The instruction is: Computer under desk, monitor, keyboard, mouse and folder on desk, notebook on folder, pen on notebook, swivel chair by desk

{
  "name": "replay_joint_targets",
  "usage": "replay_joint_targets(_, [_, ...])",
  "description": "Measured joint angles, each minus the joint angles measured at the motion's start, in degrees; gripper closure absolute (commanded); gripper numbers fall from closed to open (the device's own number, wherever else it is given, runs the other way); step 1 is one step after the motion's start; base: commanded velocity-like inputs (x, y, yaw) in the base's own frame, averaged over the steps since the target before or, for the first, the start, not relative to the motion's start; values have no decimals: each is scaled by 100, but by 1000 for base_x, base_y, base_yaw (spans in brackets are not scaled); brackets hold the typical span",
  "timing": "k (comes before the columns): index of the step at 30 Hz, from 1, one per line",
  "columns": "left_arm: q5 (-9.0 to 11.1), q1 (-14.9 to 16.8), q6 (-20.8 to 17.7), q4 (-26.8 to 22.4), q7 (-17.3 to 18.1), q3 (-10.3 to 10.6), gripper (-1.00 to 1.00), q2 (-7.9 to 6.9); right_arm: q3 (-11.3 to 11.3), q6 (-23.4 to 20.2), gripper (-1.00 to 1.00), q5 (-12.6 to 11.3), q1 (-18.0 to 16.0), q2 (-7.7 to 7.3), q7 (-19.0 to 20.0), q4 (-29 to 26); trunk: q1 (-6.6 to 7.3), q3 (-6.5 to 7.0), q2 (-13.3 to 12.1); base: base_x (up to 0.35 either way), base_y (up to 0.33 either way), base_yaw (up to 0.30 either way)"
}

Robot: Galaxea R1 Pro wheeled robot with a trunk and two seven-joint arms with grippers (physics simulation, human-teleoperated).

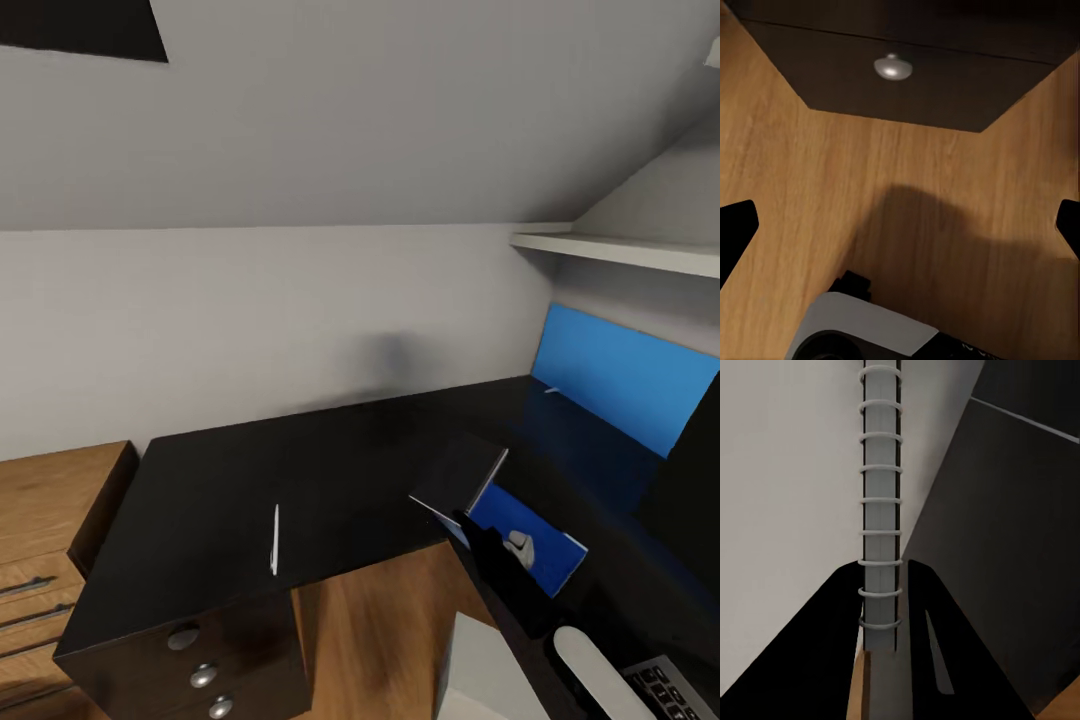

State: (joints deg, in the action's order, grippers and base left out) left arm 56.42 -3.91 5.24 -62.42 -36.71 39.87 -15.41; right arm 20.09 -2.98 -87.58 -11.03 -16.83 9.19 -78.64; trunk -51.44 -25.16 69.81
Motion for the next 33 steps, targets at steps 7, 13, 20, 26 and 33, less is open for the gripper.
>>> replay_joint_targets(7, [12,0,1,1,0,0,-100,0,-2,1,100,-3,0,8,-3,22,-2,0,0,215,0,-6])
replay_joint_targets(13, [19,2,1,2,-1,3,-100,0,-17,1,100,0,2,1,2,22,-3,0,-1,15,0,-231])
replay_joint_targets(20, [13,2,1,2,-1,3,-100,0,-16,-3,100,2,2,0,2,22,-3,0,-1,1,0,-264])
replay_joint_targets(26, [5,1,2,2,0,1,-100,0,-12,-7,100,4,1,0,1,25,-3,0,-1,0,0,-169])
replay_joint_targets(33, [14,0,8,-78,-12,-23,-100,-7,-4,-25,100,0,0,0,-1,51,-3,0,-1,0,0,-23])
